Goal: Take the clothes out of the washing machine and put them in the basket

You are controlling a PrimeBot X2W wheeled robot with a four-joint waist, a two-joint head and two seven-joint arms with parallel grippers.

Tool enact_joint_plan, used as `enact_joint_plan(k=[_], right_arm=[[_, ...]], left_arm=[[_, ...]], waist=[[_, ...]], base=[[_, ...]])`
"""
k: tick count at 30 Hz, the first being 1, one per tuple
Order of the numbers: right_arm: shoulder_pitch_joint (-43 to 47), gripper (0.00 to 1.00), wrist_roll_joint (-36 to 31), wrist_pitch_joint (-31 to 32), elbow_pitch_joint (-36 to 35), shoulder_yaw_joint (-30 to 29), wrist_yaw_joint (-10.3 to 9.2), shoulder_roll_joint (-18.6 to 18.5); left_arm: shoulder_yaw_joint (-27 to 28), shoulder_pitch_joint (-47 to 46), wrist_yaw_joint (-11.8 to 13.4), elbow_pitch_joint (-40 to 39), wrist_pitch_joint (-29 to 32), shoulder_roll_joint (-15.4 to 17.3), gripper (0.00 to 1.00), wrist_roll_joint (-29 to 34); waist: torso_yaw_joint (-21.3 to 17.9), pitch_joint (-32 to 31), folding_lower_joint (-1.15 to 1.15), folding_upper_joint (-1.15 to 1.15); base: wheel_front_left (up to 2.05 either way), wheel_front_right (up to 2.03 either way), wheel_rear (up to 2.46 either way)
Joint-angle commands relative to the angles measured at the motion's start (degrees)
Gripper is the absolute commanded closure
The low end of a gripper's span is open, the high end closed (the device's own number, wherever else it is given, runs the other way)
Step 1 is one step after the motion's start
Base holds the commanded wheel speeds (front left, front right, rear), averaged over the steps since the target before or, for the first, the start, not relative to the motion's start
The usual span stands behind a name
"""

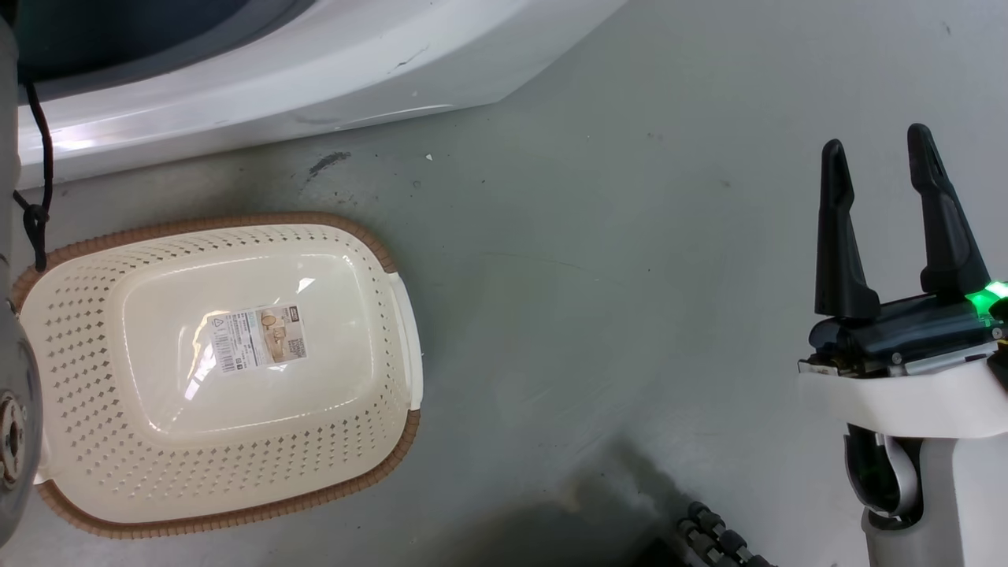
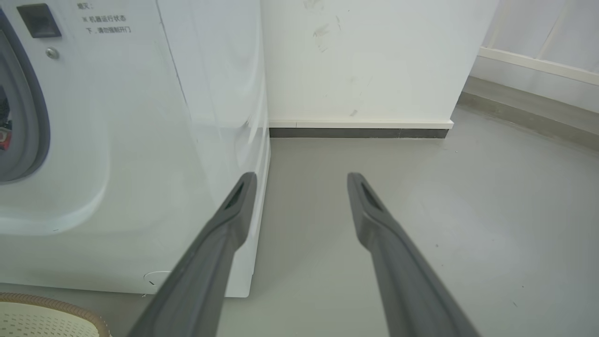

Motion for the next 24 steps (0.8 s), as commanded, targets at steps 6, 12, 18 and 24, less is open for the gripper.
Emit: enact_joint_plan(k=[6,12,18,24], right_arm=[[0.0,0.0,-0.3,-0.1,-0.3,0.7,-0.04,0.1],[0.8,0.0,-1.2,-0.1,0.3,0.1,-0.04,0.1],[2.1,0.0,-2.5,-0.1,0.9,0.1,-0.04,0.1],[4.7,0.0,-4.3,-0.1,1.7,0.4,-0.04,0.1]], left_arm=[[-0.4,2.4,0.0,1.1,-1.6,-0.4,1.0,-1.9],[-0.6,4.0,0.0,0.6,-7.5,-0.4,1.0,-3.6],[-1.7,9.9,0.0,0.3,-16.5,-1.8,1.0,-6.3],[-4.6,17.7,0.0,-0.9,-25.5,-3.1,1.0,-9.4]], waist=[[0.4,-1.0,-0.01,0.0],[1.3,-3.5,-0.01,0.0],[2.8,-8.8,-0.01,0.0],[5.0,-14.8,-0.01,0.0]], base=[[0.0,0.0,0.0],[0.0,0.0,0.0],[0.0,0.0,0.0],[0.0,0.0,0.0]])
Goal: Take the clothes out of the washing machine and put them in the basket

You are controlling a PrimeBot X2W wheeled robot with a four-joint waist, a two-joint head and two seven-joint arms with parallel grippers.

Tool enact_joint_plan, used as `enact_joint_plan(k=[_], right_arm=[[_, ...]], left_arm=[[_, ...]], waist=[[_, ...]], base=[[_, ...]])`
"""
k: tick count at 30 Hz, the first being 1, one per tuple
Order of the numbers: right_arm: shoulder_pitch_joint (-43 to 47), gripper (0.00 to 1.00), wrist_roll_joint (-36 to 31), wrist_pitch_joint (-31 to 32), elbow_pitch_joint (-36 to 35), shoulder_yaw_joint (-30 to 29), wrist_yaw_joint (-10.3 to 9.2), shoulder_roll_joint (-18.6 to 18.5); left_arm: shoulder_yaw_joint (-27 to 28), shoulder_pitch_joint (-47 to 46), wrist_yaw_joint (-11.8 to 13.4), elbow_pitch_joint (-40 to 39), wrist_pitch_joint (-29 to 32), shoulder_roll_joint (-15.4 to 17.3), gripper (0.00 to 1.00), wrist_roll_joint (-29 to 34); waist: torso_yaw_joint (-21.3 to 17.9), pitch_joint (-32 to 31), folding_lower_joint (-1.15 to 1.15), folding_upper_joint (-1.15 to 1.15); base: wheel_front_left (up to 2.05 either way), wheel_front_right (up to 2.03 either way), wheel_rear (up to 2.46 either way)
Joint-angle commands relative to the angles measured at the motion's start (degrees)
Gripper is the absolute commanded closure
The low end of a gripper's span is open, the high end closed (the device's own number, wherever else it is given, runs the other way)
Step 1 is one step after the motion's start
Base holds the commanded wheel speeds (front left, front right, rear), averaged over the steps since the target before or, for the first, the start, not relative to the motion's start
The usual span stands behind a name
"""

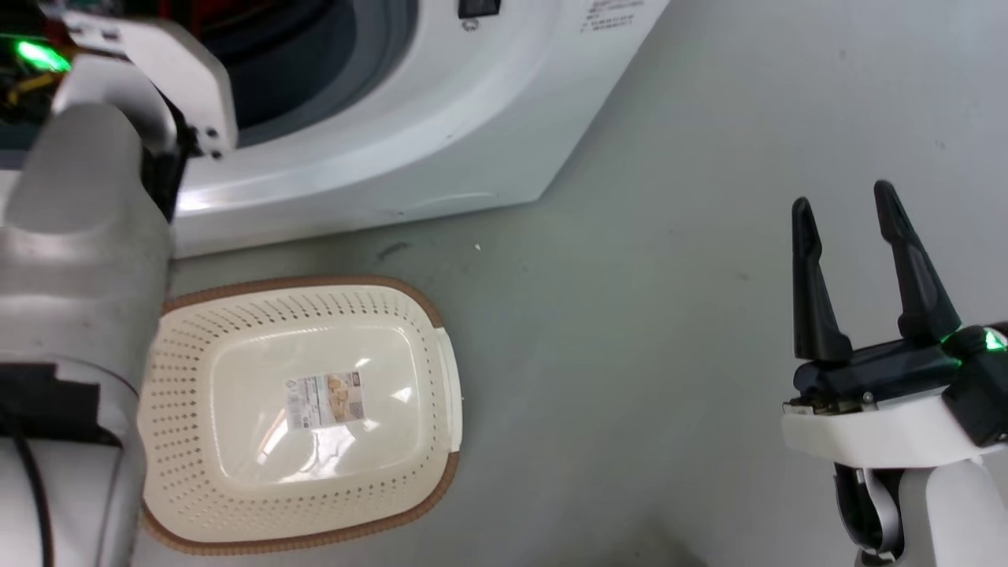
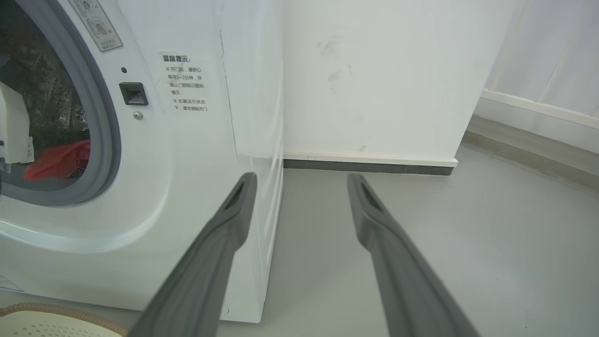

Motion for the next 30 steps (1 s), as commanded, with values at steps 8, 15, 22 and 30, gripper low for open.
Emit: enact_joint_plan(k=[8,15,22,30], right_arm=[[4.5,0.0,-2.2,-0.1,1.3,-0.1,-0.04,0.1],[7.8,0.0,-3.5,-0.1,2.3,-0.1,-0.04,0.1],[11.0,0.0,-4.1,-0.1,3.2,0.0,-0.04,0.1],[14.0,0.0,-4.1,-0.1,3.7,0.2,-0.04,0.1]], left_arm=[[-3.7,10.1,0.0,-4.7,-6.0,-0.9,1.0,-4.7],[-3.8,20.6,0.0,-17.3,-6.4,-0.6,1.0,-6.5],[-2.7,33.2,0.7,-29.8,-6.4,-1.8,1.0,-5.7],[-1.8,45.1,1.9,-42.1,-6.4,-2.0,1.0,-4.8]], waist=[[4.6,-10.0,0.0,0.0],[7.4,-16.1,0.0,0.0],[9.7,-21.8,0.0,0.0],[10.9,-26.3,0.0,0.0]], base=[[0.0,0.0,0.0],[0.0,0.0,0.0],[0.0,0.0,0.0],[0.0,0.0,0.0]])
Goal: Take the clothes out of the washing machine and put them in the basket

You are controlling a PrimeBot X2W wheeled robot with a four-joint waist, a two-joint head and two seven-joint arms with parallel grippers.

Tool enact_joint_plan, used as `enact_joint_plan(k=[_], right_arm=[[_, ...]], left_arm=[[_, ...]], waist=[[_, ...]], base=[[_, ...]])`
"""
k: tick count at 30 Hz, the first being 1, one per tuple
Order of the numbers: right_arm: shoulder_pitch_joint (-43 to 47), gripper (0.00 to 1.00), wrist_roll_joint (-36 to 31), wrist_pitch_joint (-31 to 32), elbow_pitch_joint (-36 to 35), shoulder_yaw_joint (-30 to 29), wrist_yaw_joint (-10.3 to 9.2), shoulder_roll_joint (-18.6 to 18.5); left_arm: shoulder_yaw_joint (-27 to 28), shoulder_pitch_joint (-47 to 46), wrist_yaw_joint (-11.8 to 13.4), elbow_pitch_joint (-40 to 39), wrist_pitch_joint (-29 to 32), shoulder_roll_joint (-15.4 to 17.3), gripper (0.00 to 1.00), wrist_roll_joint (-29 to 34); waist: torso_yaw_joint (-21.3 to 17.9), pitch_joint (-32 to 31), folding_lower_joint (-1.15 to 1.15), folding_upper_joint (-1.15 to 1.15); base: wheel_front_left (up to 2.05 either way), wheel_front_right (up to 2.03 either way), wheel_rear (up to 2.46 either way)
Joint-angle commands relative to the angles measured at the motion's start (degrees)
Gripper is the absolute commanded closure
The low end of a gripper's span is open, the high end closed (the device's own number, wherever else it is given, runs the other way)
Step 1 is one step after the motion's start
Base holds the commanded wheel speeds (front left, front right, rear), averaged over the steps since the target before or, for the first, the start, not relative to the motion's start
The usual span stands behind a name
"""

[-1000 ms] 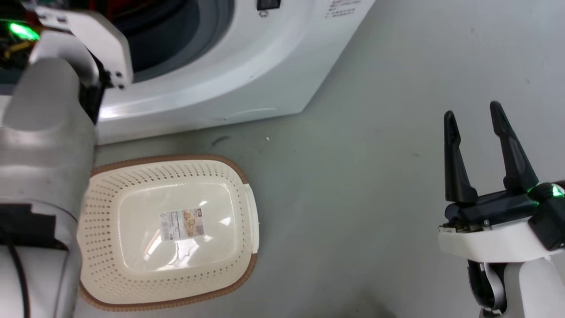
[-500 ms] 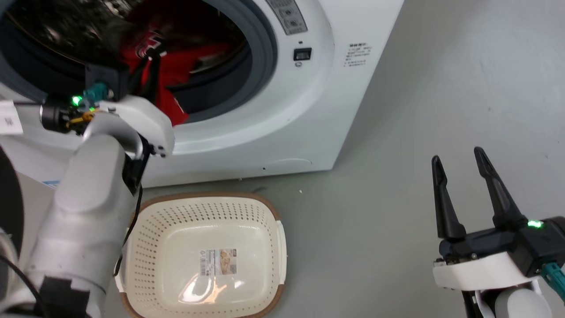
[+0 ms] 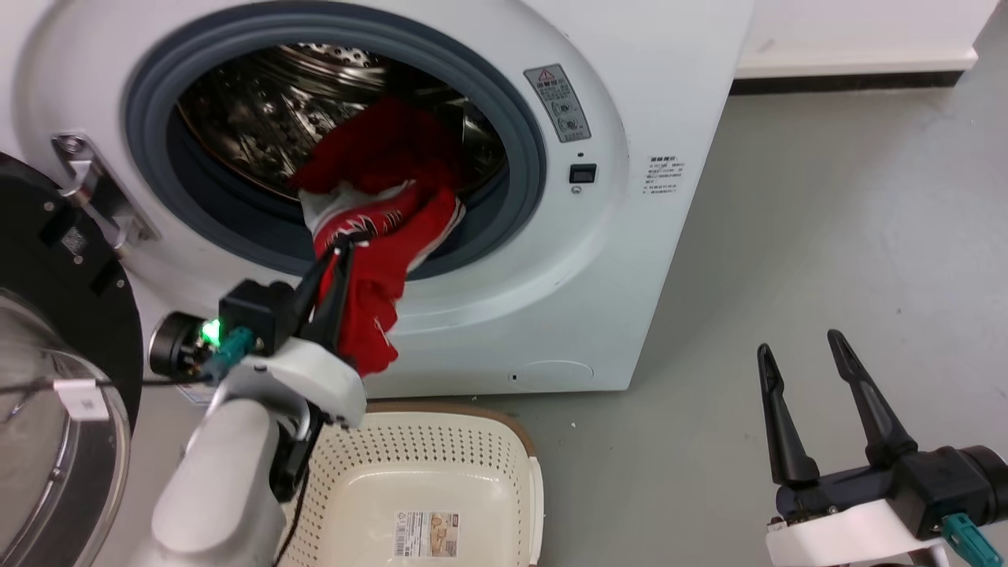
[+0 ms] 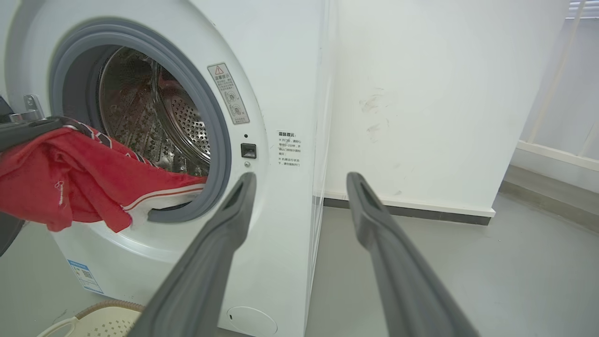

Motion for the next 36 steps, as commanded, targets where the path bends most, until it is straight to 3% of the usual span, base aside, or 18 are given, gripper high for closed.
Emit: enact_joint_plan(k=[1,9,18,25,36], right_arm=[[0.8,0.0,-0.1,-0.1,0.1,0.1,-0.04,0.1],[2.2,0.0,0.3,-0.1,0.1,-0.4,-0.04,0.1],[1.4,0.0,0.5,-0.1,0.1,-0.3,-0.04,0.1],[0.0,0.0,0.1,-0.1,-0.2,-0.3,-0.05,0.1],[-4.9,0.0,-0.5,-0.1,-1.5,-0.8,-0.04,0.1]], left_arm=[[0.1,2.2,0.2,-1.8,-0.3,-0.1,1.0,0.4],[-3.1,11.3,0.4,-10.1,0.2,-0.5,1.0,1.0],[-7.8,17.8,-0.3,-12.1,1.8,-1.6,1.0,0.2],[-7.1,19.7,0.3,-8.2,1.4,-2.8,1.0,-2.0],[-5.1,14.8,-0.2,9.0,-0.1,-6.0,1.0,-4.9]], waist=[[0.6,-1.2,0.02,0.0],[1.4,-2.0,0.02,0.0],[1.0,-1.2,0.02,0.0],[-0.3,0.9,0.02,0.0],[-2.8,10.1,0.02,0.0]], base=[[0.0,0.0,0.0],[0.0,0.0,0.0],[0.0,0.0,0.0],[0.0,0.0,0.0],[0.0,0.0,0.0]])
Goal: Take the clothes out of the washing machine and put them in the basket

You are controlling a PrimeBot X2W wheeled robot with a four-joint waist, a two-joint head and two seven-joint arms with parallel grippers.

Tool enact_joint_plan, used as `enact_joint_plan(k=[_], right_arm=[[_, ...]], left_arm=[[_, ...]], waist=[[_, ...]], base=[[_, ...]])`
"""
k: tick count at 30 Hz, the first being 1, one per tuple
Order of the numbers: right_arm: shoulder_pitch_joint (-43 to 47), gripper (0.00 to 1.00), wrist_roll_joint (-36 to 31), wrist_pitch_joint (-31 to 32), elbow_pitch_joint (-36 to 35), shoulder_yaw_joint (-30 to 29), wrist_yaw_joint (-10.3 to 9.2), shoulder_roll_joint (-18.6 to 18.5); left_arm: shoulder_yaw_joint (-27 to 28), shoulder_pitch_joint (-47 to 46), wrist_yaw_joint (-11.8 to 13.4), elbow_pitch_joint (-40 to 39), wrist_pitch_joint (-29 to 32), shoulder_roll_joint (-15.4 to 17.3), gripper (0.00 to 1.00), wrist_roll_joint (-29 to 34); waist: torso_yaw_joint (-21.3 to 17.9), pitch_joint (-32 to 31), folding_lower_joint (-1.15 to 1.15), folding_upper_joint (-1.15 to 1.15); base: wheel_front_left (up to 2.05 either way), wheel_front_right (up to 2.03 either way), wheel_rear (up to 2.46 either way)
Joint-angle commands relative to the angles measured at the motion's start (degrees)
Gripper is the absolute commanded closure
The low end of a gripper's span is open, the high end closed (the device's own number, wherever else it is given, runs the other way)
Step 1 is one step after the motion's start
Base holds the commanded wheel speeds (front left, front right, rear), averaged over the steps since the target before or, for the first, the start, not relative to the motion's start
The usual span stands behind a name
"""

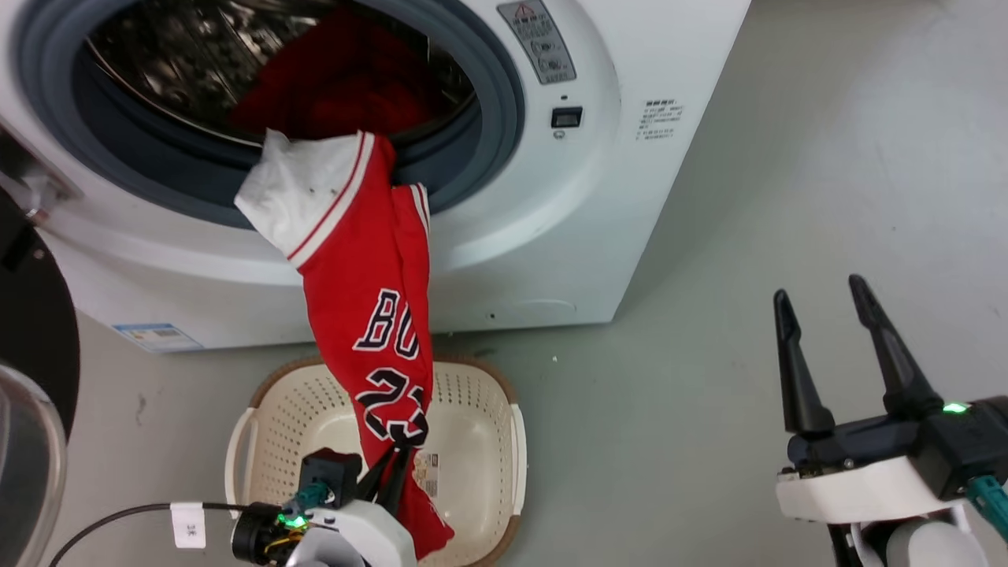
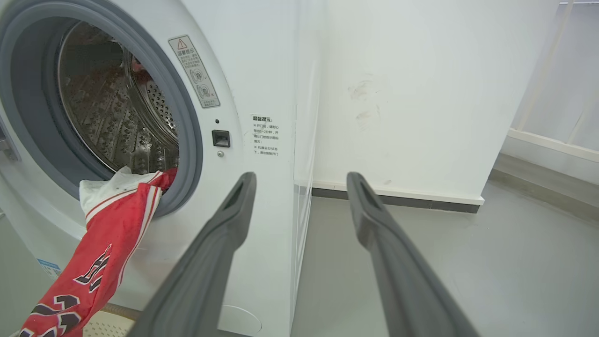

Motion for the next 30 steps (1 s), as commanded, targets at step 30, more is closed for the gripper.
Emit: enact_joint_plan(k=[30], right_arm=[[-12.2,0.0,2.3,-0.1,-2.8,-0.9,-0.04,0.1]], left_arm=[[6.4,-20.9,0.1,34.4,3.4,-4.0,1.0,-3.8]], waist=[[-4.3,24.5,0.0,0.0]], base=[[0.0,0.0,0.0]])
